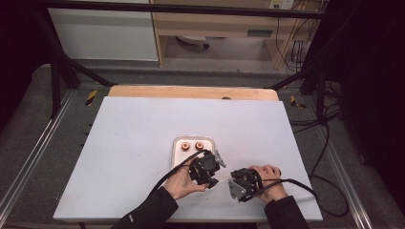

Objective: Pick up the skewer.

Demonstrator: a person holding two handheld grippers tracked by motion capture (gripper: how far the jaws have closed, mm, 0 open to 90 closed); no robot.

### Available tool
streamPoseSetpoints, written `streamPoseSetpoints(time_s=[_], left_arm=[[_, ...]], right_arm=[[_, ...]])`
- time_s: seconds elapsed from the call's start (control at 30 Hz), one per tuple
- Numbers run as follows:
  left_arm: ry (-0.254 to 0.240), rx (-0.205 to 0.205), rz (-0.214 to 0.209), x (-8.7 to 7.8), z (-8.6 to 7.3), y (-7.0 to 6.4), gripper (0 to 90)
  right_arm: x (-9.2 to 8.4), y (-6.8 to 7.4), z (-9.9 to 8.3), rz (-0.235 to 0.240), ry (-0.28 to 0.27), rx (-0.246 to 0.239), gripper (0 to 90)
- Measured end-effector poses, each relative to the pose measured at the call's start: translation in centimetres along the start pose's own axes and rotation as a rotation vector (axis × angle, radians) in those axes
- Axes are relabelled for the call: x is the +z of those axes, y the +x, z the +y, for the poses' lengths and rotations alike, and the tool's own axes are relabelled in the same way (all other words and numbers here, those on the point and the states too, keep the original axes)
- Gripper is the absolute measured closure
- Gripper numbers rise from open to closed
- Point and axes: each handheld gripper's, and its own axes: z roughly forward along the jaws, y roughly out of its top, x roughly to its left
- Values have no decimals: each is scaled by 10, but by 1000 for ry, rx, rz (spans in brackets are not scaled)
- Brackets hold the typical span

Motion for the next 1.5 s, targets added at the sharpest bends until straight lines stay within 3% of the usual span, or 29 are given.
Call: streamPoseSetpoints(time_s=[0.2, 0.27, 0.43, 0.7, 0.9, 0.97, 1.1, 1.23, 1.4, 1.5], left_arm=[[59, -8, -19, 6, 9, 2, 758], [70, -15, -28, 8, 11, 2, 792], [89, -21, -32, 12, 13, 3, 834], [115, -18, -24, 15, 14, 1, 879], [111, -12, -1, 15, 12, -2, 885], [99, -10, 9, 15, 10, -3, 885], [70, -4, 25, 12, 5, -3, 885], [50, -4, 47, 9, -3, -3, 886], [28, -11, 62, 5, -15, 0, 885], [3, -28, 63, 1, -21, 0, 885]], right_arm=[[-2, -3, 6, -9, 32, -34, 894], [-2, -4, 8, -16, 29, -70, 893], [0, -4, 11, -20, 42, -101, 893], [0, -4, 14, -22, 55, -129, 892], [-1, -5, 15, -25, 46, -107, 881], [-2, -4, 14, -14, 46, -46, 854], [-4, -8, 9, -10, -4, 64, 742], [-7, -11, -2, -6, -32, 237, 602], [-10, -11, -19, 13, -46, 502, 482], [-9, -10, -28, 29, -56, 619, 419]])
